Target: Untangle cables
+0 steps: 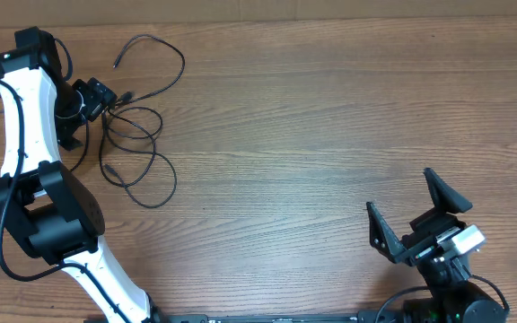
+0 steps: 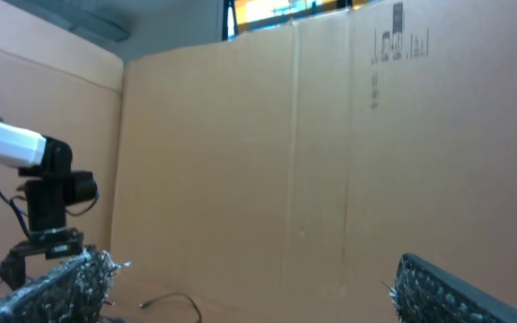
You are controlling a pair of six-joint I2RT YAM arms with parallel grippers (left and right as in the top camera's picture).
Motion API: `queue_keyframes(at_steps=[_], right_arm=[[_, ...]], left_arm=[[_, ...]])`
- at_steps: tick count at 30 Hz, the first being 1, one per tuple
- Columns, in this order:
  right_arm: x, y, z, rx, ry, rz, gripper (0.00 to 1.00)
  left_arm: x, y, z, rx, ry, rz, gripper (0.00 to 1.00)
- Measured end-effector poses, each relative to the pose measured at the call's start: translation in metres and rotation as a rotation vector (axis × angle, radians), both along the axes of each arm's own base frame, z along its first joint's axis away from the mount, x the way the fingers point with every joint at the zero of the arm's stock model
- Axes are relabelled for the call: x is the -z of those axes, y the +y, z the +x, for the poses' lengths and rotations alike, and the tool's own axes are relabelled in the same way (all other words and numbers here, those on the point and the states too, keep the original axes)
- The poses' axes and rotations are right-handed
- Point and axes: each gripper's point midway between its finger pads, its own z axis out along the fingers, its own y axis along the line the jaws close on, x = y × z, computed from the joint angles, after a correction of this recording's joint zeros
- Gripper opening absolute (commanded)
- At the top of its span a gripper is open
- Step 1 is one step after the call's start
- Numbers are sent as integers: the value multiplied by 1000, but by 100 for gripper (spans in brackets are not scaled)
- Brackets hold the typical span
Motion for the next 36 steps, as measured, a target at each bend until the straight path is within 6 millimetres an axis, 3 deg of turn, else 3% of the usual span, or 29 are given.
queue_keyframes(at_steps=[5,11,15,20,22,26,36], right_arm=[[15,-1,5,8,2,2,100],[10,-6,5,33,-13,18,100],[25,-9,15,55,60,22,100],[59,-9,29,64,214,9,100],[88,-9,36,69,339,-5,100],[127,-9,40,75,507,-22,100],[128,-9,40,74,511,-23,100]], left_arm=[[0,0,0,0,0,0,100],[0,0,0,0,0,0,100],[0,0,0,0,0,0,99],[0,0,0,0,0,0,100],[0,0,0,0,0,0,100],[0,0,0,0,0,0,99],[0,0,0,0,0,0,100]])
